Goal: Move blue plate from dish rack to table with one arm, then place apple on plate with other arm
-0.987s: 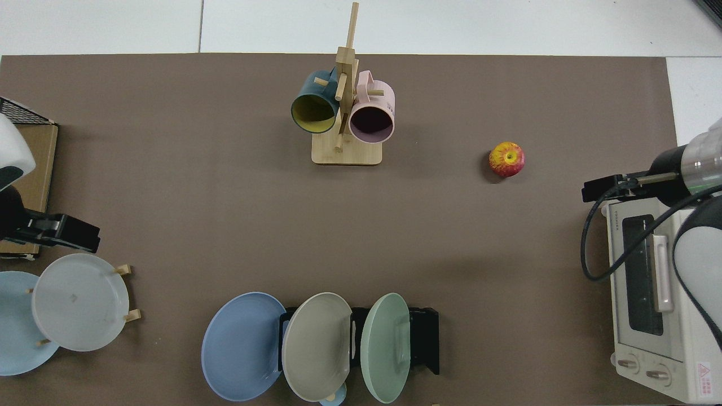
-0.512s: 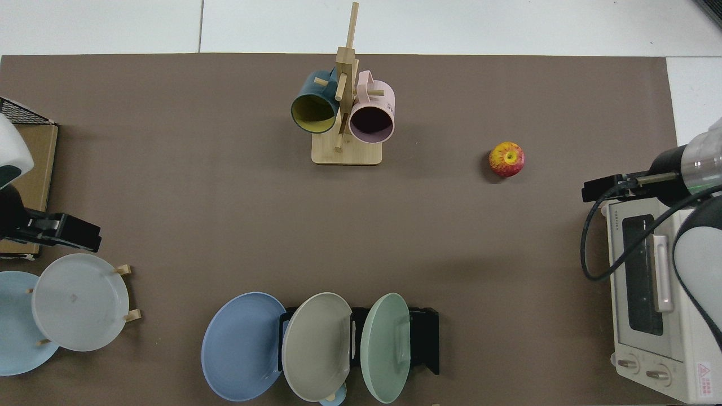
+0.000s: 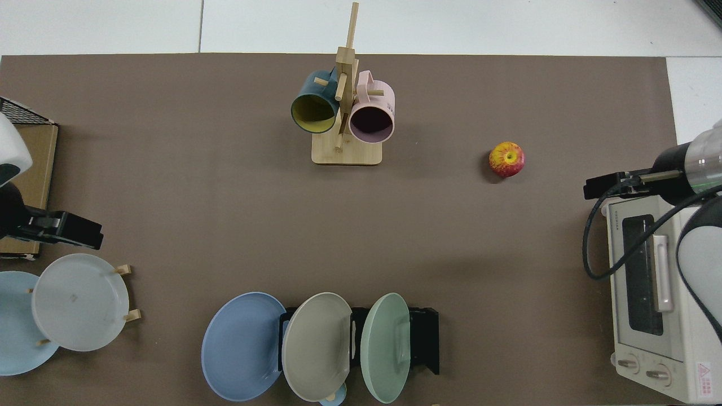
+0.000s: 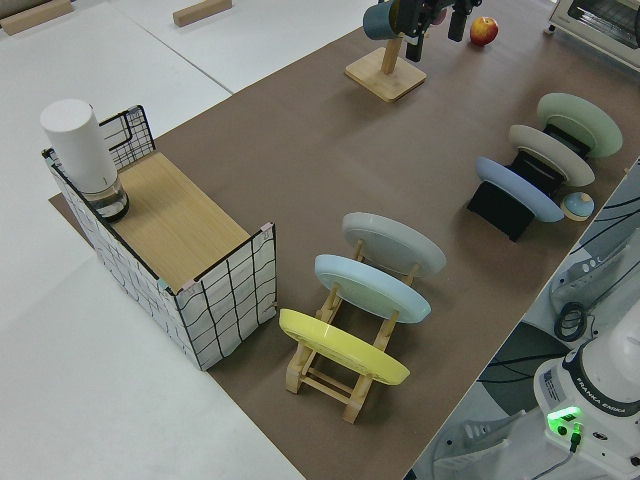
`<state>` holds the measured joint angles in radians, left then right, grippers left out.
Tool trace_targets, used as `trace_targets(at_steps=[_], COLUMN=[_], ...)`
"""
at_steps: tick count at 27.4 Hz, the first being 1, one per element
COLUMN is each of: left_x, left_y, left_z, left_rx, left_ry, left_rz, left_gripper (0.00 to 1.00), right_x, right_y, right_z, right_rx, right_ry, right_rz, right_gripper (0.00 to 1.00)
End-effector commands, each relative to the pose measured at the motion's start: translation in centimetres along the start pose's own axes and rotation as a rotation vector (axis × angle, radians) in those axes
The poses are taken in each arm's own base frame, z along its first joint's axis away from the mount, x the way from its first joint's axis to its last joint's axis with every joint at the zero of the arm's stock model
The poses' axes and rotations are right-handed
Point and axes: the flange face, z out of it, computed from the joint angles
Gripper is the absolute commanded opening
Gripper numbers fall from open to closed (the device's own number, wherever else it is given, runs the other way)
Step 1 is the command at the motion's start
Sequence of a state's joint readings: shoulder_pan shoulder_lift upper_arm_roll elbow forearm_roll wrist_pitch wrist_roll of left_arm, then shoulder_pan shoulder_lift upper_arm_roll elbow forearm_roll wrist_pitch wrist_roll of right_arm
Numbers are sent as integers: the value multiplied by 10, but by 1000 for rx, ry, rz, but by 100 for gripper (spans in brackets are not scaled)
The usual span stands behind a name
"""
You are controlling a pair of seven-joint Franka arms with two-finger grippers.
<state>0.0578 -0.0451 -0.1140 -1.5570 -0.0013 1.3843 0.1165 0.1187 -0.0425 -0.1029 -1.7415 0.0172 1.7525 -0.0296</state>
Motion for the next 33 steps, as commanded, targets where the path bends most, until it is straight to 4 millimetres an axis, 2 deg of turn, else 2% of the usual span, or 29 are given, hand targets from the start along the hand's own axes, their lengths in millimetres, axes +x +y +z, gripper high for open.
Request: trace_targets(at_steps=[1,5,8,12,17,19,23,28,33], left_x=[-21,-29,-35,-55,-90,-97,-96,-98,-99], left_y=[4,9,14,28,54,66,89,116,124], left_z=[17,25,37,56,98,116,149,188,214], left_rx=[-5,-10,-21,-45,-31,-19,-10,4,2], left_ry=[73,58,43,38,71,58,25,17,6], left_rz=[-10,-16,-29,-23,-21,-5,17,22,31], left_gripper=[100,100,100,100,99,95,95,95,95], right_x=[14,31,38,47,63,71,83,97,105], right_y=[4,-2,-2,-6,-8,-10,-27,-32,-34], right_z=[-5,-16,-13,-7,20,31,47,68,87], right_rx=[-4,-7,-13,-15,-17,-21,-34,-45,-47], right_ry=[19,37,17,18,-5,-9,-16,-11,-9], right_rz=[24,17,16,12,72,77,63,59,56], right_gripper=[100,100,100,100,100,100,100,100,100])
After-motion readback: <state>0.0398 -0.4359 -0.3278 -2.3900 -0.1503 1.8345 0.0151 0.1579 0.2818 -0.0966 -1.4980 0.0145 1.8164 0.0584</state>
